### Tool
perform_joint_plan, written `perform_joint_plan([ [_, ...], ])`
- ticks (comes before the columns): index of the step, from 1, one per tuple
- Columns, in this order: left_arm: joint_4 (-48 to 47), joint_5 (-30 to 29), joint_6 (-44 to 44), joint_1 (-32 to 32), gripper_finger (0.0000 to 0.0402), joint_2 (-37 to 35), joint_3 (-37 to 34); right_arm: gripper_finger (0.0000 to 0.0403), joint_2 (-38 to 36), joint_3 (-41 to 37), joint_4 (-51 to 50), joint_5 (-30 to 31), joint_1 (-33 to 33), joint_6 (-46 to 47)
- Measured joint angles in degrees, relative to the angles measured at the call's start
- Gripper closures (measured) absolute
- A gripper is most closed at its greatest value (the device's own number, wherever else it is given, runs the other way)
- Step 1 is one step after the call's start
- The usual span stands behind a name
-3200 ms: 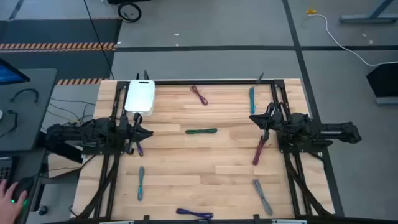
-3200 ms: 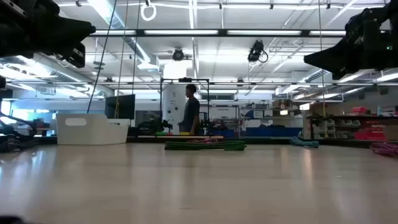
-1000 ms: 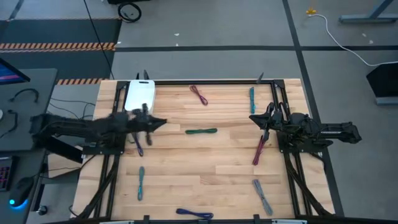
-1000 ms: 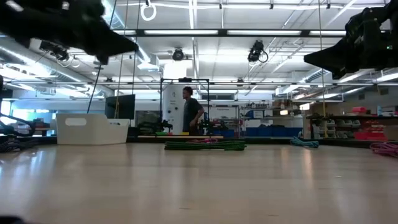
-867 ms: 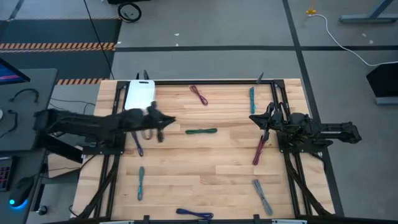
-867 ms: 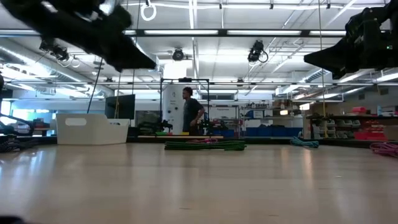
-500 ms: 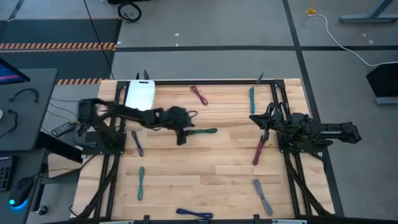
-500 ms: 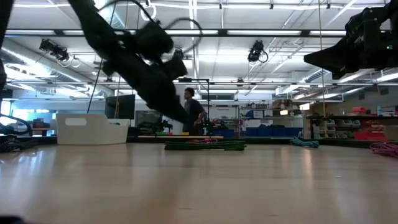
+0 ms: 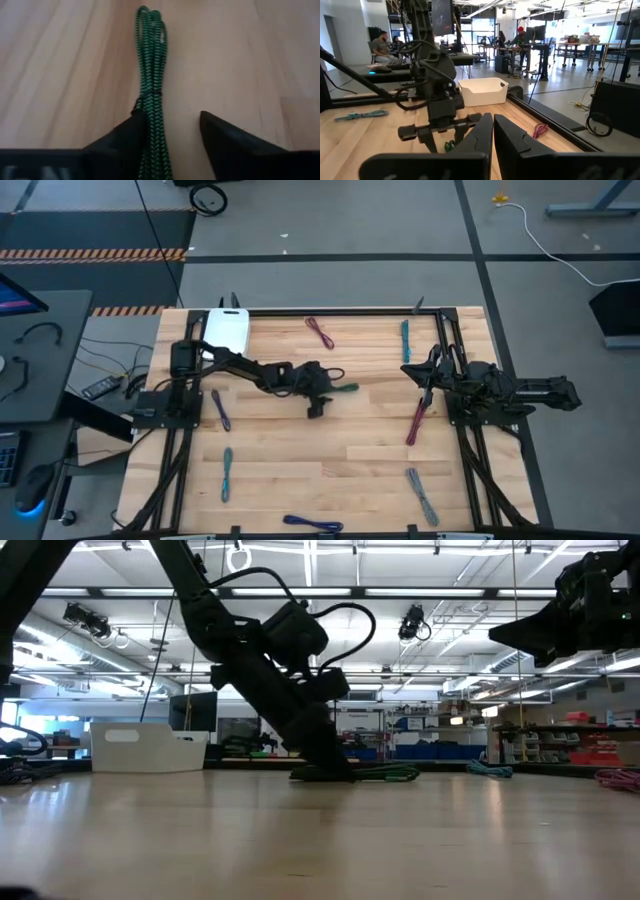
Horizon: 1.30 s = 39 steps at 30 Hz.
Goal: Pick and place USB-C Cables
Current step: Put the green charger cable into the white bin
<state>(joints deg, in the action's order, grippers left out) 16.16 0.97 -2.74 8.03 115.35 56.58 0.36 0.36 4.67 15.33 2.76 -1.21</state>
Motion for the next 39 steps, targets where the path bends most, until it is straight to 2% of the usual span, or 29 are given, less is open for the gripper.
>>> perform_joint_plan([
  [7,-1.58,-0.34,5.3,2.37,0.0372,-1.25,-0.07,0.038,0.0,0.02,0.0,0.0,-0.01,0.0],
  [8,-3.2,-0.47,5.71,2.48,0.0381,-2.42,-0.29,0.038,0.01,0.0,-0.04,0.0,0.0,0.0],
  [10,-5.66,-1.43,6.62,2.48,0.0382,-5.68,-0.48,0.038,0.02,0.02,0.0,-0.02,-0.02,0.0],
  [14,-12.48,-8.27,7.03,2.73,0.0378,-17.45,-0.07,0.038,0.0,0.01,0.0,0.0,0.0,0.0],
  [16,-19.82,-12.48,8.11,3.23,0.0382,-23.52,-0.3,0.038,0.0,0.01,-0.01,0.0,-0.01,0.0],
  [19,-30.11,-22.04,12.37,4.83,0.0382,-33.16,-0.22,0.038,0.0,0.0,-0.01,0.0,-0.01,0.0],
  [21,-39.4,-28.4,18.0,6.61,0.0382,-39.04,-0.04,0.038,0.02,0.0,0.0,-0.02,-0.02,0.0],
  [23,-49.9,-32.04,25.15,9.24,0.0381,-43.07,-0.23,0.038,0.0,0.01,0.09,-0.15,-0.01,0.0],
  [26,-62.0,-32.77,34.41,14.74,0.0381,-47.31,-0.23,0.038,0.0,0.01,0.44,-0.32,-0.01,0.0],
  [30,-72.07,-32.37,39.84,22.93,0.038,-47.85,-0.24,0.038,0.0,0.0,0.61,-0.42,-0.02,0.0],
  [35,-73.63,-28.09,40.81,31.07,0.0371,-46.36,-1.92,0.038,0.0,0.01,0.84,-0.42,-0.01,0.0],
  [39,-73.17,-27.84,39.6,34.58,0.0371,-44.43,-3.88,0.038,0.0,0.0,0.87,-0.42,0.0,0.0],
])
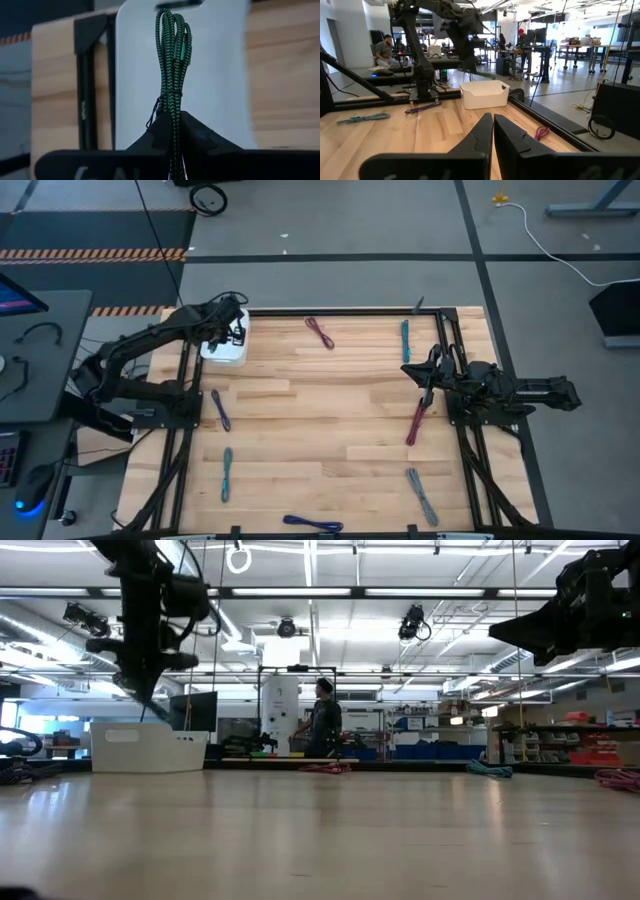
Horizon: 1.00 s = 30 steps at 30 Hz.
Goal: Pick and place USB-C Cables
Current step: Put the green charger cable into the white bin, then put the bottom purple charger cable into the white bin
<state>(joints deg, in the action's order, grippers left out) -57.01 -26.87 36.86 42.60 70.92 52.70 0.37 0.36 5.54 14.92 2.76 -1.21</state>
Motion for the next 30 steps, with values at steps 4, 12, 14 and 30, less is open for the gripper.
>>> perform_joint_plan([
  [4,3.35,-0.06,-0.52,2.18,0.037,1.88,-1.91,0.038,0.0,0.01,0.0,0.0,-0.01,0.0],
  [12,8.86,0.15,-2.59,3.21,0.0363,5.68,-2.57,0.038,0.0,0.02,0.0,-0.02,0.0,0.0],
  [14,8.85,0.11,-2.89,3.3,0.0364,6.89,-2.55,0.038,0.0,0.0,0.0,-0.02,0.0,0.0],
  [30,6.27,0.21,-8.14,8.64,0.0246,13.04,-1.5,0.038,0.0,0.01,0.0,-0.02,0.0,0.0],
])
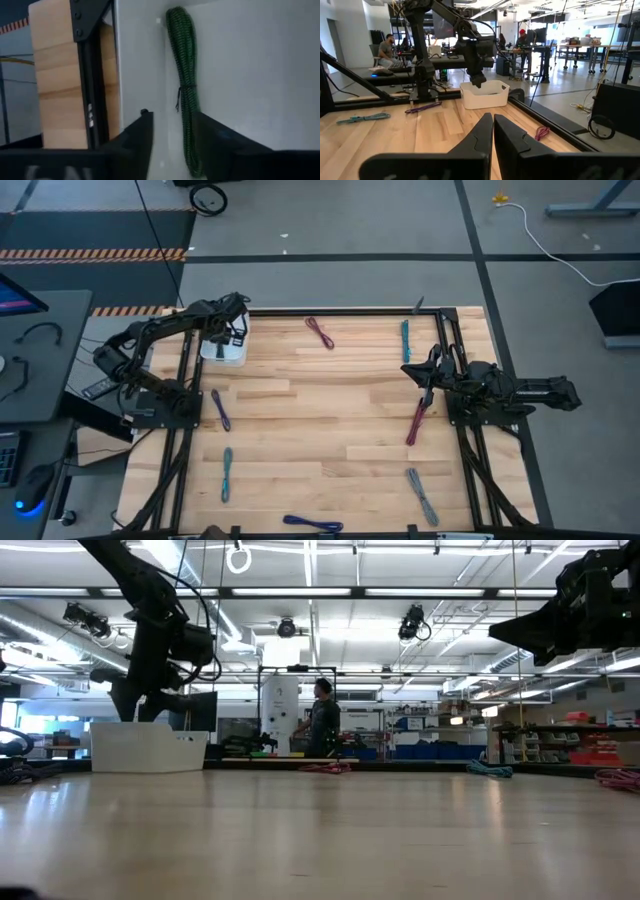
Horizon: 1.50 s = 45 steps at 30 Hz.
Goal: Pick and place USB-C Cables
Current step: Put the bottom purple charger cable into the white bin
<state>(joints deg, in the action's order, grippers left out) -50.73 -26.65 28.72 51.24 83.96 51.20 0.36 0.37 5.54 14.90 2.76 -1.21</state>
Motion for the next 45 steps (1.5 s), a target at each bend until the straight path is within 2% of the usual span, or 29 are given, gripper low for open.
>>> perform_joint_plan([
  [4,-6.73,1.38,-2.82,-0.22,0.0197,-0.02,5.37,0.038,0.0,-0.01,0.0,0.0,0.0,0.0],
  [7,-10.17,1.3,-2.41,-2.95,0.0176,-0.12,10.96,0.038,0.02,0.01,0.0,0.0,0.0,0.0],
  [10,-9.34,1.33,-2.46,-8.79,0.0169,-0.94,14.94,0.038,0.01,0.01,-0.01,0.0,0.0,0.0],
  [13,-3.12,1.33,-3.2,-17.55,0.0173,-1.05,16.15,0.038,0.01,0.0,-0.01,0.0,0.0,0.0],
  [16,8.6,1.13,-5.46,-27.3,0.0181,-1.22,14.41,0.038,0.02,-0.01,0.0,0.0,-0.02,0.0],
  [20,31.16,2.18,-11.26,-39.6,0.0191,-1.08,8.07,0.038,0.01,0.0,0.0,0.0,0.0,0.0],
  [26,68.47,13.62,-27.02,-52.78,0.0202,2.7,-1.61,0.038,0.02,0.01,0.01,0.0,-0.01,0.0],
  [30,81.57,17.7,-31.35,-57.82,0.0211,9.84,-1.92,0.038,0.01,0.0,0.26,0.0,0.0,0.0],
  [38,81.85,17.26,-30.91,-62.3,0.0226,26.22,11.4,0.038,0.0,0.0,0.39,0.0,0.0,-0.01],
  [42,76.64,17.15,-27.82,-62.79,0.023,28.84,16.11,0.038,0.02,0.01,0.39,0.0,0.0,0.0],
  [45,75.57,14.22,-26.22,-63.16,0.023,28.71,16.3,0.038,0.02,0.01,0.42,0.02,-0.02,0.0],
])
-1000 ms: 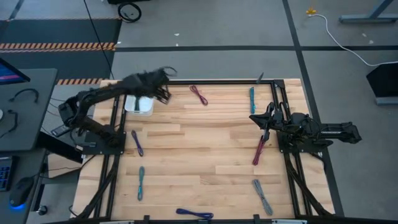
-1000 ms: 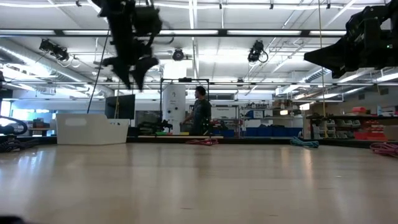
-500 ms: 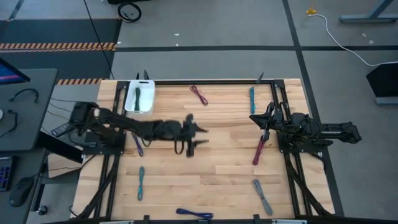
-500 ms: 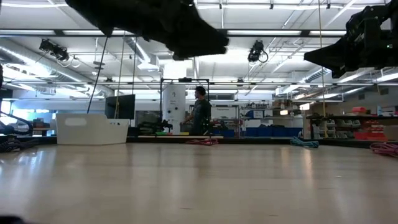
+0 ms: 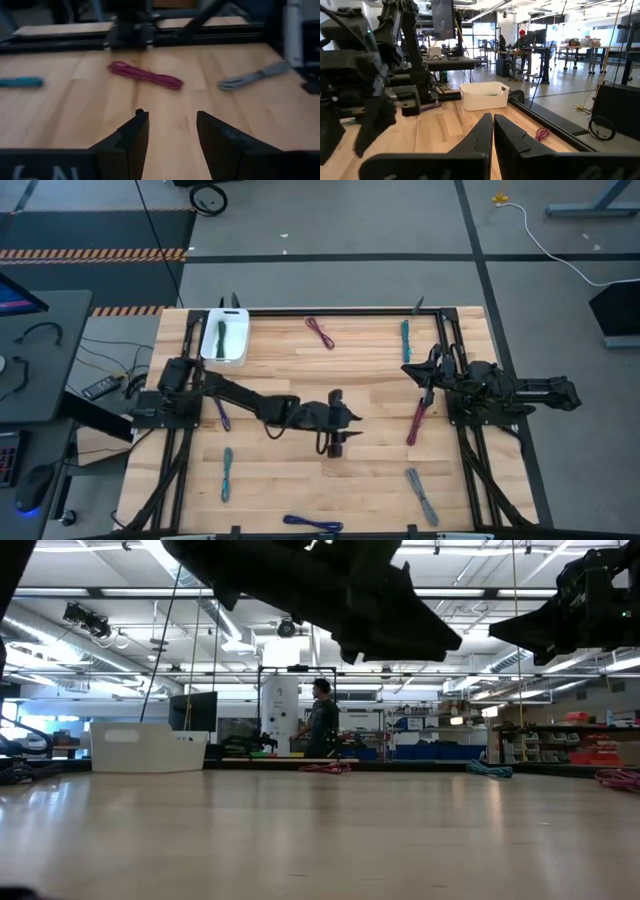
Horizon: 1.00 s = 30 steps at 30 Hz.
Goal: Pick and place USB-C Cables
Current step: Put the bottom purple charger cable into the white bin
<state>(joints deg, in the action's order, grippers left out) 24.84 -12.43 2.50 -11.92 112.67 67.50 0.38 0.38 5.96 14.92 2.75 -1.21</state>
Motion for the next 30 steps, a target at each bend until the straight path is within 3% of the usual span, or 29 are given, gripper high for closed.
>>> perform_joint_plan([
  [6,-0.99,-9.83,0.07,-5.35,0.023,-1.65,-1.44,0.038,-0.02,0.0,0.74,-0.02,0.02,0.0],
  [10,-8.3,-9.86,-1.49,-11.58,0.023,-3.17,-1.51,0.038,0.02,0.0,0.89,-0.02,0.01,0.0],
  [22,-41.9,-12.68,32.86,-36.42,0.023,-5.91,1.73,0.038,0.26,-0.02,1.74,-0.01,0.0,-0.01],
  [27,-41.69,-17.68,33.15,-42.27,0.023,-5.84,3.64,0.038,0.28,0.0,1.9,-0.02,0.02,0.0],
  [30,-38.72,-17.51,31.92,-43.06,0.023,-4.89,3.45,0.038,0.28,-0.01,1.91,-0.02,0.01,0.0],
])
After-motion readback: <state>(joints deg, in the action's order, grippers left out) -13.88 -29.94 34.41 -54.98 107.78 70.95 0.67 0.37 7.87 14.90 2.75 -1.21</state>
